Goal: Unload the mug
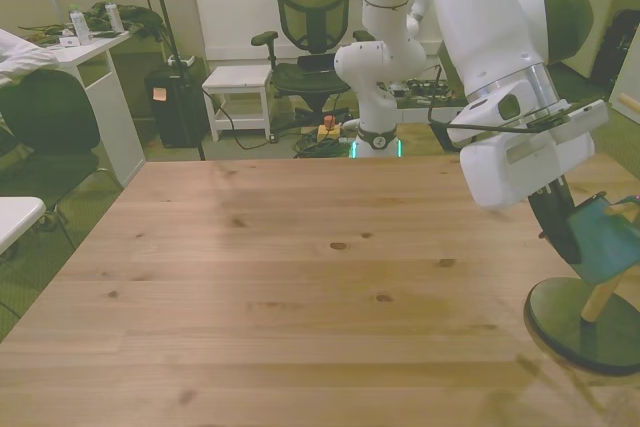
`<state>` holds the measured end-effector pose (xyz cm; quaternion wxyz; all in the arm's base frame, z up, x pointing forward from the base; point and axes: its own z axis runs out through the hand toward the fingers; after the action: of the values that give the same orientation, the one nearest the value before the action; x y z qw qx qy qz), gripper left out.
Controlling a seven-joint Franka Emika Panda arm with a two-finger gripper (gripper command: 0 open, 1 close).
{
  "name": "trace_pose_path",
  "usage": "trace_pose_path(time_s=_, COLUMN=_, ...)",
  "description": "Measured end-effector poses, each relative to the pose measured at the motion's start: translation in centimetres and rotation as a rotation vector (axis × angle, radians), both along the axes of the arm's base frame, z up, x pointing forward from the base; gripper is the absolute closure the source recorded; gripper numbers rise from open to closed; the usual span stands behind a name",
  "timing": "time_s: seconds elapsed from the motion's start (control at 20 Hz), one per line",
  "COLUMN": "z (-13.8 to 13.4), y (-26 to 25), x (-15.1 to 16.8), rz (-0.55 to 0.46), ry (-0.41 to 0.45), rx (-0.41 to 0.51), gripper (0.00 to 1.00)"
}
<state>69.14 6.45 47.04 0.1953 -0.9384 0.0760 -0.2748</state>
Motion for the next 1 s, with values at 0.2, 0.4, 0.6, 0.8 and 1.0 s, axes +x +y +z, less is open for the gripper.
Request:
trace_pose_path(time_s=0.2, z=0.7, y=0.0, x=-0.1, rz=-0.009, ry=-0.007, rx=0.008, gripper=1.0)
trace_pose_path(time_s=0.4, z=2.1, y=-0.2, x=-0.4, rz=-0.036, ry=-0.017, rx=0.035, gripper=1.0)
trace_pose_path(time_s=0.6, z=2.6, y=-0.7, x=-0.4, rz=-0.072, ry=-0.009, rx=0.057, gripper=1.0)
trace_pose_path(time_s=0.8, z=3.3, y=-1.6, x=-0.2, rz=-0.102, ry=0.007, rx=0.077, gripper=1.0)
trace_pose_path(time_s=1.0, z=3.6, y=-2.3, x=0.2, rz=-0.123, ry=0.026, rx=0.092, gripper=1.0)
